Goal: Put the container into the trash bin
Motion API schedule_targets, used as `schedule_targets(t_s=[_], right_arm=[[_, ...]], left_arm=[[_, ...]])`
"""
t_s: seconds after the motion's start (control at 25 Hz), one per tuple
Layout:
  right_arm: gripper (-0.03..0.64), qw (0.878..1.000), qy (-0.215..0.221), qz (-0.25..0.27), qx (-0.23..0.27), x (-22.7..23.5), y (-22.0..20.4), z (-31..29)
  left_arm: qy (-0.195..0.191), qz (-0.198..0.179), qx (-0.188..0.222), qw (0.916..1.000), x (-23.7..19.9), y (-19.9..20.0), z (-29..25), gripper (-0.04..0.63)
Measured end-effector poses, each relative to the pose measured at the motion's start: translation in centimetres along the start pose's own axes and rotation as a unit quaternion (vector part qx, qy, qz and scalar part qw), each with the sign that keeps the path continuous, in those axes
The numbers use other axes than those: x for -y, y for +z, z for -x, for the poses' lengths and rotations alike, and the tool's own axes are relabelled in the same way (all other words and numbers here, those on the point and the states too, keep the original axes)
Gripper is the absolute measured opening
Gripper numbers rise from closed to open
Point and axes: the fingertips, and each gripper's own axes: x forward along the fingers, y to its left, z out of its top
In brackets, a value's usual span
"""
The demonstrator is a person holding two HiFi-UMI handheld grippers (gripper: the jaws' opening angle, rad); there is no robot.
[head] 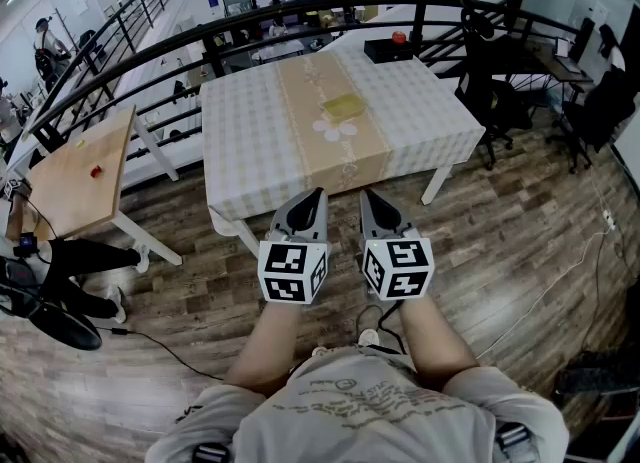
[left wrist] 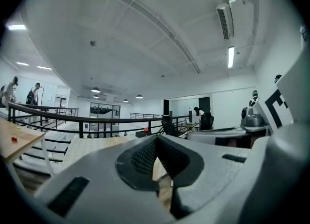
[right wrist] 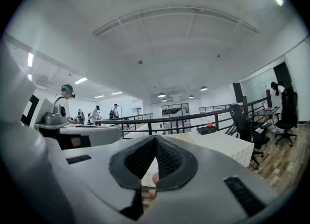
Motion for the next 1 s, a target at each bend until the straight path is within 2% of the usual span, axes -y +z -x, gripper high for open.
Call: schedule_targets(t_s=[0.28,0.64,1.0], right_arm=[[-0.011,1.0,0.019,-0.016,-0.002,3.0,0.2,-0.3],[-0.011,1.0,0.02,-0.024,-0.001,9.3,0.7,-0.8],[-0.011,0.999,0.035,-0.01,-0.005,12.4,0.4,-1.9]], left_arm=[[-0.003,-0.002,-0.003,1.0,1.8,0.2,-2.9,-0.005],[-0.008,0.016,-0.004,0.9998,5.0,0.7,-8.4,-0.005],[-0.004,0.025,-0.016,0.9996,6.1,-0.3,-12.0,-0.005]])
